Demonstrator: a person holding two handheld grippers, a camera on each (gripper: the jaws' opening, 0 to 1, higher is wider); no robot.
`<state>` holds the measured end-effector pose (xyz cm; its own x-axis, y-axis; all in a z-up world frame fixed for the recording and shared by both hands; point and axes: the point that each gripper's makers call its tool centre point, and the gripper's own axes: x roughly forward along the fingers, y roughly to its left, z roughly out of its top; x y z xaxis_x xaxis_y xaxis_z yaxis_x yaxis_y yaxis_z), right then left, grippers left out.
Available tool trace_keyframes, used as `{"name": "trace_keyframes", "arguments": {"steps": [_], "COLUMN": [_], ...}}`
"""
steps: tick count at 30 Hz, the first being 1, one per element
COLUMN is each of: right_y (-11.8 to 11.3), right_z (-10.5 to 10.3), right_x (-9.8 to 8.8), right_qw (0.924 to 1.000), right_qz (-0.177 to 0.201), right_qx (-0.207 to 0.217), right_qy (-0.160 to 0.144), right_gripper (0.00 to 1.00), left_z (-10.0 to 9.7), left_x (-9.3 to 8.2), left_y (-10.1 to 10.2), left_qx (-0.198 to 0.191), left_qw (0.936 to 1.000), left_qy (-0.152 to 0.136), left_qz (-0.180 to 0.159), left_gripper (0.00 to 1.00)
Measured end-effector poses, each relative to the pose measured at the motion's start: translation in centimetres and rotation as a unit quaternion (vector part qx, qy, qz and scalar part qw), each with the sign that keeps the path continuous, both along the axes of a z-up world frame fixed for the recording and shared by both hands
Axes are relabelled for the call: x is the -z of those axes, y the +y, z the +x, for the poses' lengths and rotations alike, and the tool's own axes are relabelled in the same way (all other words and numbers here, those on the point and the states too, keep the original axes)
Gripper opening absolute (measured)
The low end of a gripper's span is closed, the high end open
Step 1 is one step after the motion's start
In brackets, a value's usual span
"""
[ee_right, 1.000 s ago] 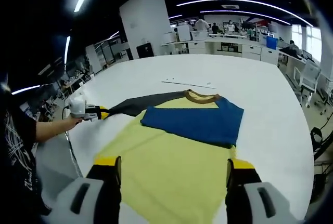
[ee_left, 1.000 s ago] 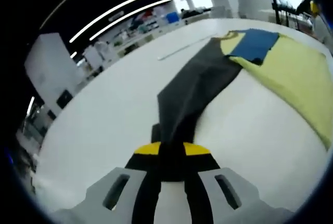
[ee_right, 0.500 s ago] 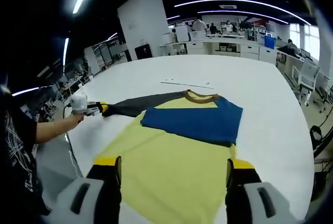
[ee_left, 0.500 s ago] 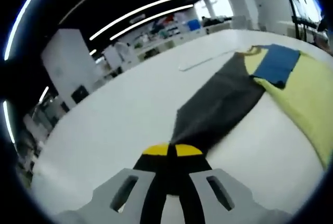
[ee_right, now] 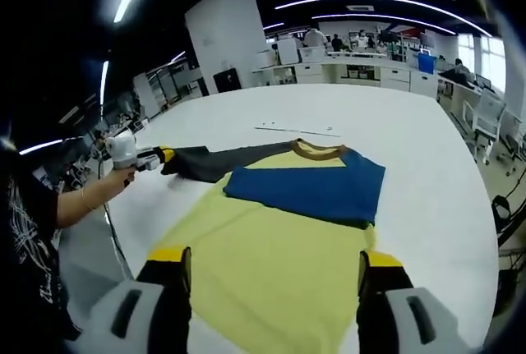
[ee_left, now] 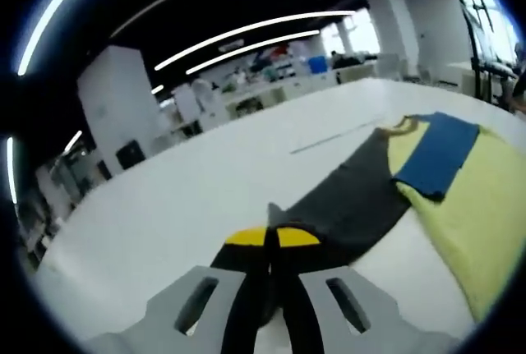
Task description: Fold the garment on the visible template until the final outline fits inside the template.
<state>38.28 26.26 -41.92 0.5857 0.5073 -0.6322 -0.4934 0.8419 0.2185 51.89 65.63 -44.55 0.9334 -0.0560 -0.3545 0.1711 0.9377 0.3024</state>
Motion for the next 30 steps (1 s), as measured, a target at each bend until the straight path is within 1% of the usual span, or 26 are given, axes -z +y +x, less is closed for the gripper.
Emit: {"name": "trace_keyframes", "arguments": {"steps": [7, 14, 23, 28, 30], "right_y": [-0.2, -0.8, -2.0, -2.3, -2.3], "right_z": [-0.2, -0.6, -0.8, -0.9, -0.9], "right_x": [0.3, 0.5, 1.1, 1.3, 1.4], "right_qw": [1.0000, 0.9999, 0.9997, 0.9996, 0.9995], "right_qz": [0.001, -0.002, -0.003, 0.000, 0.000], "right_qx": [0.002, 0.006, 0.016, 0.022, 0.023], "right_qy": [0.006, 0.011, 0.017, 0.020, 0.021], "right_gripper": [0.84, 0.84, 0.84, 0.84, 0.84], "left_z": [1.4, 2.9, 4.2, 4.9, 5.4], "left_x": [-1.5, -3.0, -4.3, -5.0, -5.3], "left_y": [-2.1, -5.4, -9.1, -11.5, -13.2], "left_qx": [0.009, 0.030, 0.052, 0.071, 0.088], "left_qw": [0.9998, 0.9986, 0.9967, 0.9950, 0.9936], "left_qy": [-0.014, -0.028, -0.039, -0.045, -0.048], "left_qz": [-0.015, -0.032, -0.048, -0.054, -0.052], "left_gripper": [0.00, 0.00, 0.00, 0.00, 0.00]}}
